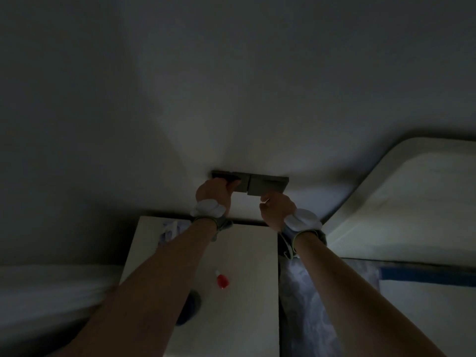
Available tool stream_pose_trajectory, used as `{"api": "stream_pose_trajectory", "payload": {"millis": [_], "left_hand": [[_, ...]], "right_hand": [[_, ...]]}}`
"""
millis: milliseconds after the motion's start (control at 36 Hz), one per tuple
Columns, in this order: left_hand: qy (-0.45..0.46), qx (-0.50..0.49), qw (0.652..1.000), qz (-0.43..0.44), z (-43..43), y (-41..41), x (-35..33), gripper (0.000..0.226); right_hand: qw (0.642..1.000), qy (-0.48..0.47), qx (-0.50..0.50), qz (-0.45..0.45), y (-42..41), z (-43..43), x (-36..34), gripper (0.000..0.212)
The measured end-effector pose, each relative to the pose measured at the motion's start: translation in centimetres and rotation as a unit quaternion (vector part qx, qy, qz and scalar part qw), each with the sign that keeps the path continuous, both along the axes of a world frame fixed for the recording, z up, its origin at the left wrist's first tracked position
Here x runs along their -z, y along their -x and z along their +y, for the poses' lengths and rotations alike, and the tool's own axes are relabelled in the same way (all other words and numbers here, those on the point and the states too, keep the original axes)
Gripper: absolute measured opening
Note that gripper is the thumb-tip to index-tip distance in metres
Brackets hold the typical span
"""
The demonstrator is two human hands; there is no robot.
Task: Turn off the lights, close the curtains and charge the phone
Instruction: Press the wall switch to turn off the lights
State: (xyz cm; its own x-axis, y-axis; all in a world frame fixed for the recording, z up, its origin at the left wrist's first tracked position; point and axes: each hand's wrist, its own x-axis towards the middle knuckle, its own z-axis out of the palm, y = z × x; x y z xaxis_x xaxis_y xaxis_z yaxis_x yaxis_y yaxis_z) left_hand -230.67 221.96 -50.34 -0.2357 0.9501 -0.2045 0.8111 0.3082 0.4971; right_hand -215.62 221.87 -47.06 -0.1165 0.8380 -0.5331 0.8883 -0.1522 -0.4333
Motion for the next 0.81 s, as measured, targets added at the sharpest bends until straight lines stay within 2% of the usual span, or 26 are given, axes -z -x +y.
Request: {"api": "stream_pose_trajectory", "payload": {"millis": [111,278,583,806], "left_hand": [[0.0,-0.001,0.999,0.043,0.0,0.0,-0.1,0.058],[0.038,0.011,0.999,0.01,-0.1,0.7,-0.7,0.061],[0.044,-0.019,0.999,0.007,-2.9,2.3,-2.4,0.066],[0.032,-0.023,0.998,0.039,-6.0,3.8,-4.6,0.059]], "right_hand": [[0.999,-0.035,0.01,0.012,0.0,-0.6,0.1,0.024],[0.999,-0.023,0.005,0.033,0.3,-1.0,-0.4,0.026],[0.998,-0.043,-0.015,0.038,0.7,-2.6,-2.3,0.025],[0.997,-0.059,-0.039,0.039,1.2,-4.2,-4.3,0.026]]}}
